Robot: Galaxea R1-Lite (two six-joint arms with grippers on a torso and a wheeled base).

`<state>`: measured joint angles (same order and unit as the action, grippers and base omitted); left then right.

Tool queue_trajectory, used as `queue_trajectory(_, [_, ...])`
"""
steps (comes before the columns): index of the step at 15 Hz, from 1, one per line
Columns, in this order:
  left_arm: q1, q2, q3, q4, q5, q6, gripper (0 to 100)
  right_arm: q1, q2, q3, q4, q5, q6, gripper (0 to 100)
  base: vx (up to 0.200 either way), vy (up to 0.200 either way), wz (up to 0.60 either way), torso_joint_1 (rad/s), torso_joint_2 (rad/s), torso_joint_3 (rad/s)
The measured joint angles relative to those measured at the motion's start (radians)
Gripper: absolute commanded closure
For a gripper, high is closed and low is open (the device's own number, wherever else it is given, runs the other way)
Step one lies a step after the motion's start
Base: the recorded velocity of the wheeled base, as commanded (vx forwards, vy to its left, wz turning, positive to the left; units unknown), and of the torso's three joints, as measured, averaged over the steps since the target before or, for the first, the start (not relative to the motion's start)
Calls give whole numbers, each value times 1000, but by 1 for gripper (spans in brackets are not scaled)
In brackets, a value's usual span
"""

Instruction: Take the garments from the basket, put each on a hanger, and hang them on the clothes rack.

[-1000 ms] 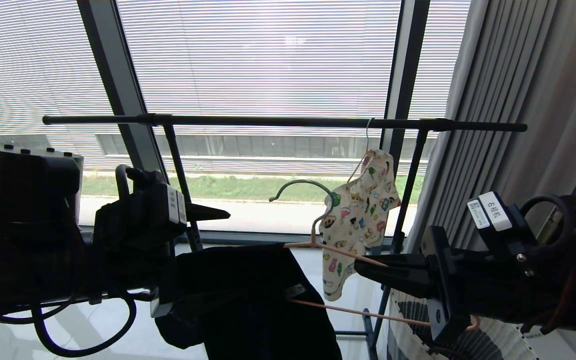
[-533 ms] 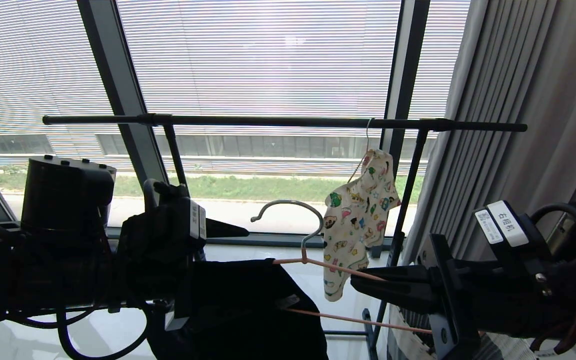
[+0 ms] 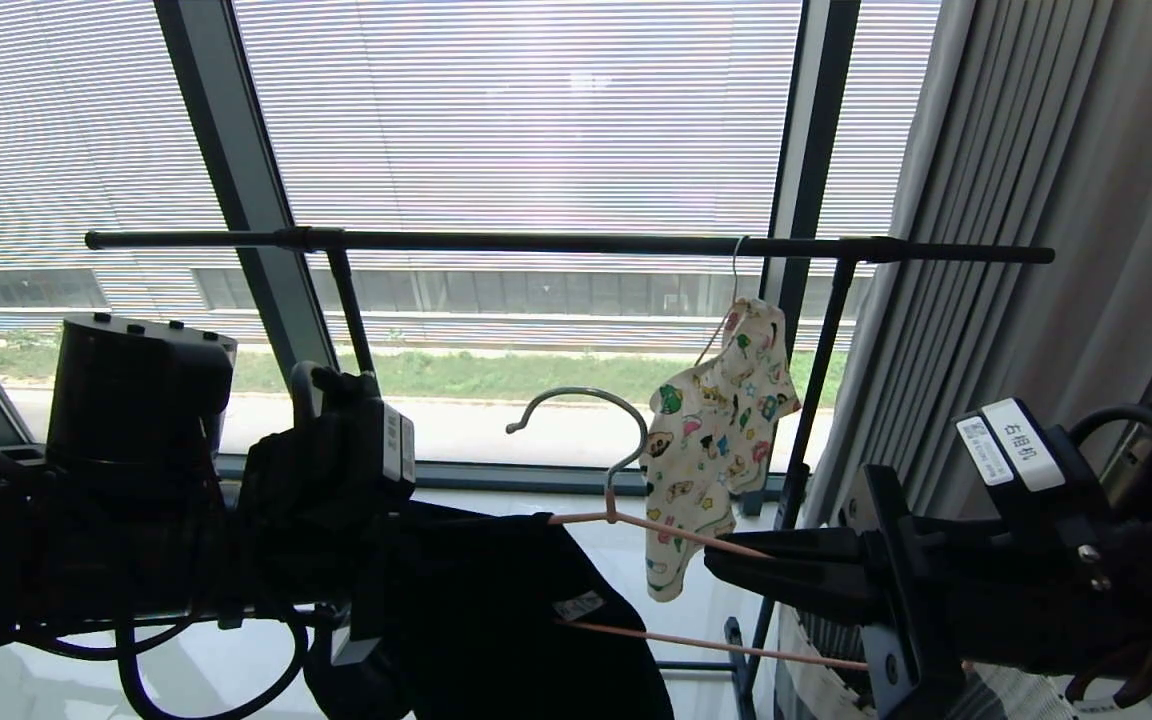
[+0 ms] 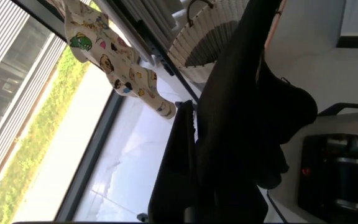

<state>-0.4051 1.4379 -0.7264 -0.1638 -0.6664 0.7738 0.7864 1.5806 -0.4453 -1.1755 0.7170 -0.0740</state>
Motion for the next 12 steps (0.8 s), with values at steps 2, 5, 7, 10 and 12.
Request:
queue_trajectory(2, [1,0,0,1,2,-1,100,-1,-1,1,-4,-2,-3,0,0,0,0,0,0,0])
queue_trajectory(5, [12,1,10,1,22,-1,100,-36,-4,16,-3,-18,-14,0,0,0,0,0,0,0])
queue_trajectory(7, [27,0,24,0,89,1,100,-70,-10,46,-2,-18,-27,0,0,0,0,0,0,0])
queue_trajectory(10, [95,1,52,1,204,-7,100,-149,-18,111,0,-21,-39,0,0,0,0,0,0,0])
queue_trajectory(12, [164,1,55,1,224,-92,100,-168,-8,125,1,-23,-38,0,0,0,0,0,0,0])
